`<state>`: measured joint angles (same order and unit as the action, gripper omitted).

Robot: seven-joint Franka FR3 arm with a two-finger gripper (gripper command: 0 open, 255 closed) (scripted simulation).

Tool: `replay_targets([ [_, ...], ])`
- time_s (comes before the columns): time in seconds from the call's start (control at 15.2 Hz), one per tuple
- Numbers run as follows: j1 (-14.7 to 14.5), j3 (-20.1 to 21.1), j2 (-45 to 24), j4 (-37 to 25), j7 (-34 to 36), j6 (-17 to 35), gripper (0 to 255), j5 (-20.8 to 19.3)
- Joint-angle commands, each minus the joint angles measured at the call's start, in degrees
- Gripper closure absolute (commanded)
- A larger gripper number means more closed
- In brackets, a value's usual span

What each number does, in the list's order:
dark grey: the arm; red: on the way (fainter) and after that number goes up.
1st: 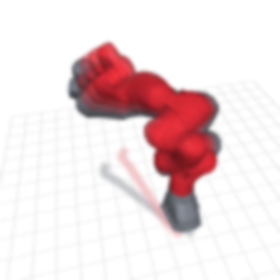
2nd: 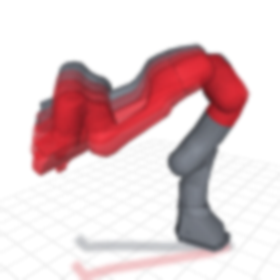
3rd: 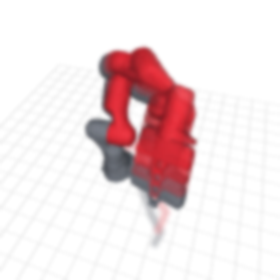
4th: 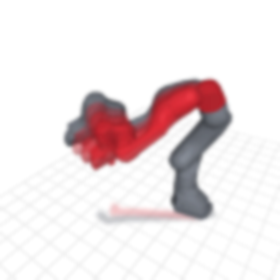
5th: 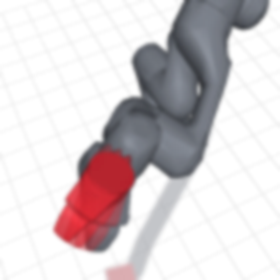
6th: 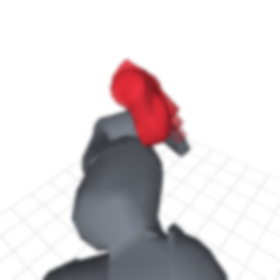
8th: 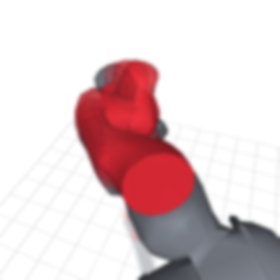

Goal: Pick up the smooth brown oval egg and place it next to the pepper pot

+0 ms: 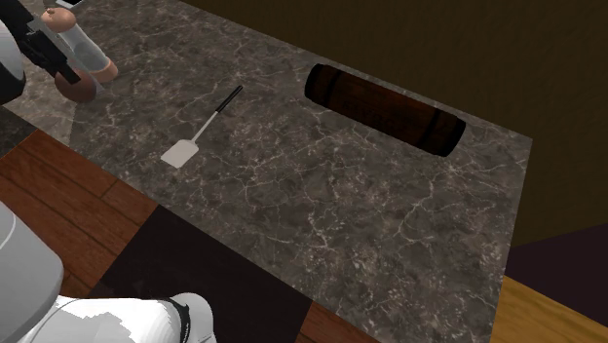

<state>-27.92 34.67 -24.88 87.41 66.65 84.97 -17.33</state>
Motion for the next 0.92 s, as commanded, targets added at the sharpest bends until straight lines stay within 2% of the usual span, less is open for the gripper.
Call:
replay_targets([
  [0.0,-0.08,-0.12,-0.58,0.78,0.33,1.28,255,-0.28],
  [0.86,-0.10,-1.11,-3.97,6.61,2.19,9.76,255,-2.21],
])
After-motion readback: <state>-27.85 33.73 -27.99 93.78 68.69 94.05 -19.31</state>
